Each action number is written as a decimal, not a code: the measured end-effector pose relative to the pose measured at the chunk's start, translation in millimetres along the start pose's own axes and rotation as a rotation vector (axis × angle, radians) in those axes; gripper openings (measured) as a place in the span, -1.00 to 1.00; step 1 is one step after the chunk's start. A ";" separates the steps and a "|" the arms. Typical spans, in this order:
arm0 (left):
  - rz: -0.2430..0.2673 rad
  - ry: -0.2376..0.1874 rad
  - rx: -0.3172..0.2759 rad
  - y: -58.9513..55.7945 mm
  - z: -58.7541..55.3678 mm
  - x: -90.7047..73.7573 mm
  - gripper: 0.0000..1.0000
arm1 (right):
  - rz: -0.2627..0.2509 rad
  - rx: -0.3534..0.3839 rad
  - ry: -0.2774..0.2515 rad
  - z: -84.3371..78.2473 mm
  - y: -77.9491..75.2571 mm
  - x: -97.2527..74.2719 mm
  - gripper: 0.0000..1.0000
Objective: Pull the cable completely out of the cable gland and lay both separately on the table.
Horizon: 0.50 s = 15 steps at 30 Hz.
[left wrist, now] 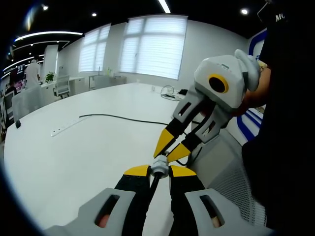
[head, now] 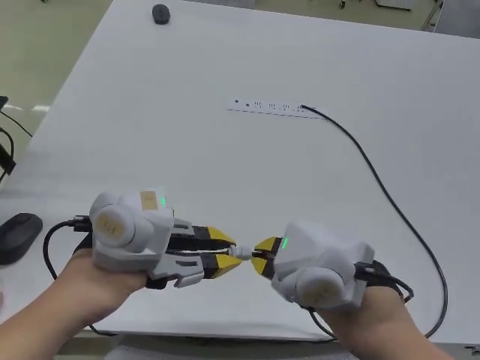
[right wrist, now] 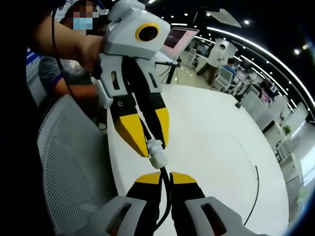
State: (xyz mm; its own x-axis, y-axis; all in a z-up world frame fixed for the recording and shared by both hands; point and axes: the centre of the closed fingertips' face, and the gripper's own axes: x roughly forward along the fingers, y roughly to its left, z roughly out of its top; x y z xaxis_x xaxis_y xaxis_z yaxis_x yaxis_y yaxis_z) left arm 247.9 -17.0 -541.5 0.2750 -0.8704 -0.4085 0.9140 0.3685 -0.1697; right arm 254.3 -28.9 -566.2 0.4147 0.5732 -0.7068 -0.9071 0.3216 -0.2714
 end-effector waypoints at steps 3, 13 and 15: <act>0.002 -0.004 -0.002 -0.2 1.3 0.5 -0.70 | -0.024 0.082 -0.012 -1.0 -4.5 -1.3 -0.99; 0.014 -0.013 -0.004 2.8 3.2 -1.2 -0.70 | -0.052 0.260 -0.021 -20.6 -14.7 -4.5 -0.99; 0.014 -0.013 -0.005 2.5 3.1 -0.9 -0.70 | -0.058 0.308 -0.030 -25.1 -16.9 -5.4 -0.99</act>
State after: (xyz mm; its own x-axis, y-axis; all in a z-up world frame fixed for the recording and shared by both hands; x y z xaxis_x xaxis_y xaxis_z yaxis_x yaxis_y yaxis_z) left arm 250.8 -16.3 -538.8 0.2913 -0.8692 -0.3994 0.9087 0.3819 -0.1684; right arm 265.6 -56.4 -574.2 0.4712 0.5678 -0.6749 -0.8194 0.5650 -0.0968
